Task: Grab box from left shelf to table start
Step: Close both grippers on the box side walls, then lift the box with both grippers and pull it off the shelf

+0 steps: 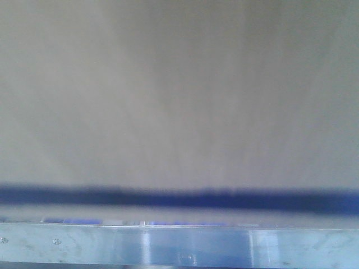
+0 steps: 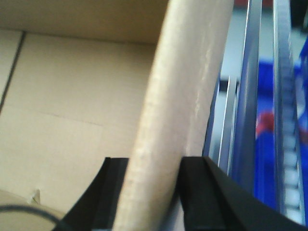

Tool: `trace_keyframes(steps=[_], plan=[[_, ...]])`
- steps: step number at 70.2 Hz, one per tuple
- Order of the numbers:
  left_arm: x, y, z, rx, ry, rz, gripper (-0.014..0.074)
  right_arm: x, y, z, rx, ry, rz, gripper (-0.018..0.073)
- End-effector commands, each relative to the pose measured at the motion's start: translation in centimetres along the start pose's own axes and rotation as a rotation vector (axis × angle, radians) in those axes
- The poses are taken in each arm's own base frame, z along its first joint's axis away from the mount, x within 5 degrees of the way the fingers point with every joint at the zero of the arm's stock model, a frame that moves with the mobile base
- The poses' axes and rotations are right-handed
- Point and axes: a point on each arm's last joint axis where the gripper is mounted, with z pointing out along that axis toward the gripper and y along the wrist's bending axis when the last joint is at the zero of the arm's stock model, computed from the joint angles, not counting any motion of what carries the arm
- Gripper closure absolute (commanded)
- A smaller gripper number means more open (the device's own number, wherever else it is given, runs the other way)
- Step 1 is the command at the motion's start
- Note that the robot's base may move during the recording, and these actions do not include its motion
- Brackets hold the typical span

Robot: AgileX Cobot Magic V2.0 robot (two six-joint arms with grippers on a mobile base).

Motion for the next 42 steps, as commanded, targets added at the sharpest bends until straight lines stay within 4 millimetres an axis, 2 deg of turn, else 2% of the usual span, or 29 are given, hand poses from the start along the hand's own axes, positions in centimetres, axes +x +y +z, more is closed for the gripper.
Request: trace_keyframes(steps=[1, 13, 42], plan=[[-2.1, -0.1, -1.7, 0.011, -0.24, 0.025, 0.0689, -1.7, -0.2, -1.2, 0.052, -0.179, -0.056, 0.0503], [-1.9, 0.0, -2.8, 0.014, -0.298, 0.066, 0.0689, -1.6, -0.1, -1.5, 0.052, -0.193, -0.058, 0.0503], [-1.8, 0.0, -2.7, 0.014, -0.295, 0.066, 0.0689, -1.7, -0.1, -1.5, 0.052, -0.205, -0.059, 0.0503]])
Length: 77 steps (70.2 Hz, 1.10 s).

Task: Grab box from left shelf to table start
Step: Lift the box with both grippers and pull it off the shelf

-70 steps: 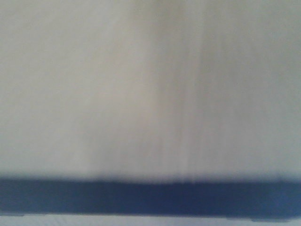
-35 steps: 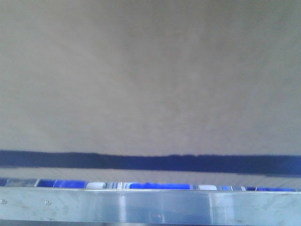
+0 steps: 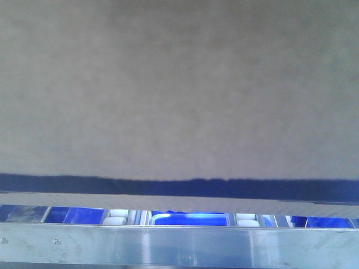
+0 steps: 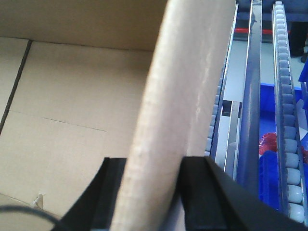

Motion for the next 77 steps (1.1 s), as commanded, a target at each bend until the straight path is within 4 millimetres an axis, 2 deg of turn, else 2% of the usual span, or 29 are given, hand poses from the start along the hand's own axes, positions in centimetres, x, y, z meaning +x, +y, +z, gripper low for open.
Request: trace_keyframes(steps=[1, 56, 77], plan=[[-2.5, 0.0, -1.0, -0.009, -0.229, 0.032, 0.0689, -2.0, -0.5, -0.3, 0.067, -0.152, -0.061, 0.0503], [-2.5, 0.0, -1.0, -0.009, -0.227, 0.032, 0.0689, -2.0, -0.5, -0.3, 0.067, -0.152, -0.061, 0.0503], [-1.7, 0.1, 0.0, -0.013, -0.191, 0.033, 0.0689, -2.0, -0.5, -0.3, 0.067, -0.152, -0.061, 0.0503]])
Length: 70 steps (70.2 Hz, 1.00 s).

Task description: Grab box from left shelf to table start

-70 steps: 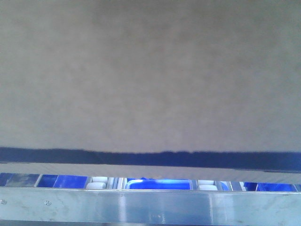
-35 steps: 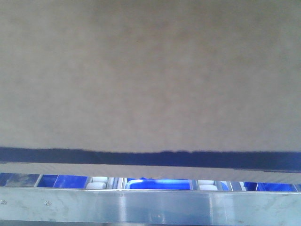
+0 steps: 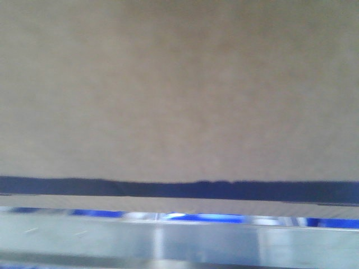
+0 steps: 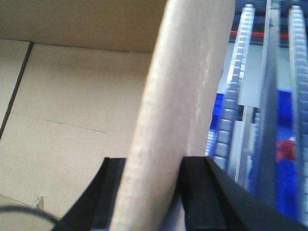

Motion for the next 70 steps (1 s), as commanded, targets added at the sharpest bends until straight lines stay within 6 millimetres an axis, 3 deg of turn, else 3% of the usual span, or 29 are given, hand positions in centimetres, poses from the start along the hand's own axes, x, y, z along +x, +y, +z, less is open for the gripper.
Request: trace_keyframes(steps=[1, 45, 70], plan=[[-2.0, 0.1, -0.4, -0.016, -0.188, 0.033, 0.0689, -2.0, -0.4, -0.3, 0.066, -0.149, -0.06, 0.0503], [2.2, 0.6, 3.8, -0.039, 0.0, 0.038, 0.0689, -2.0, -0.4, -0.3, 0.066, -0.149, -0.06, 0.0503], [3.0, 0.7, 4.5, -0.043, 0.034, 0.039, 0.0689, -2.0, -0.4, -0.3, 0.066, -0.149, -0.06, 0.0503]])
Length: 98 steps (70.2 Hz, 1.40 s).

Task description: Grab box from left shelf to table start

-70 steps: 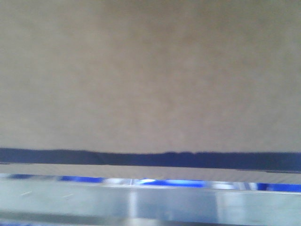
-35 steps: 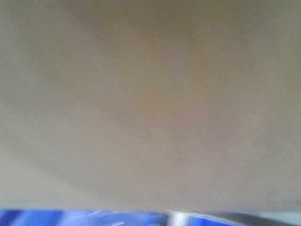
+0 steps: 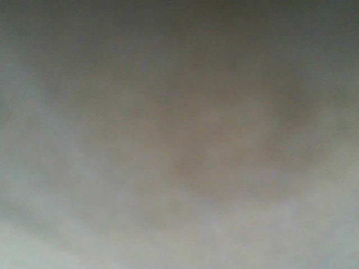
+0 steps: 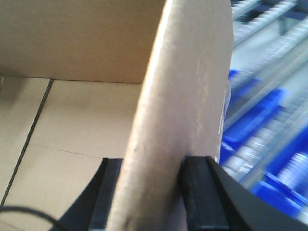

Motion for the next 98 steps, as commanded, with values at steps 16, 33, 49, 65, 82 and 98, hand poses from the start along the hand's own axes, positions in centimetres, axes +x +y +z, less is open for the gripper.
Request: trace_keyframes(steps=[16, 33, 49, 65, 82, 98], plan=[[-1.46, 0.39, -0.45, -0.057, -0.115, 0.073, 0.0689, -2.13, -0.29, -0.37, 0.043, -0.163, -0.041, 0.0503], [-1.46, 0.39, -0.45, -0.057, -0.115, 0.073, 0.0689, -2.13, -0.29, -0.37, 0.043, -0.163, -0.041, 0.0503], [-1.46, 0.39, -0.45, -0.057, -0.115, 0.073, 0.0689, -2.13, -0.29, -0.37, 0.043, -0.163, -0.041, 0.0503], [-1.46, 0.38, -0.45, -0.055, -0.115, 0.071, 0.0689, -2.13, -0.29, -0.37, 0.043, -0.163, -0.041, 0.0503], [-1.45, 0.36, -0.45, -0.053, -0.114, 0.07, 0.0689, -2.13, -0.29, -0.37, 0.043, -0.163, -0.041, 0.0503], [-1.45, 0.36, -0.45, -0.053, -0.114, 0.07, 0.0689, -2.13, -0.29, -0.37, 0.043, -0.163, -0.041, 0.0503]])
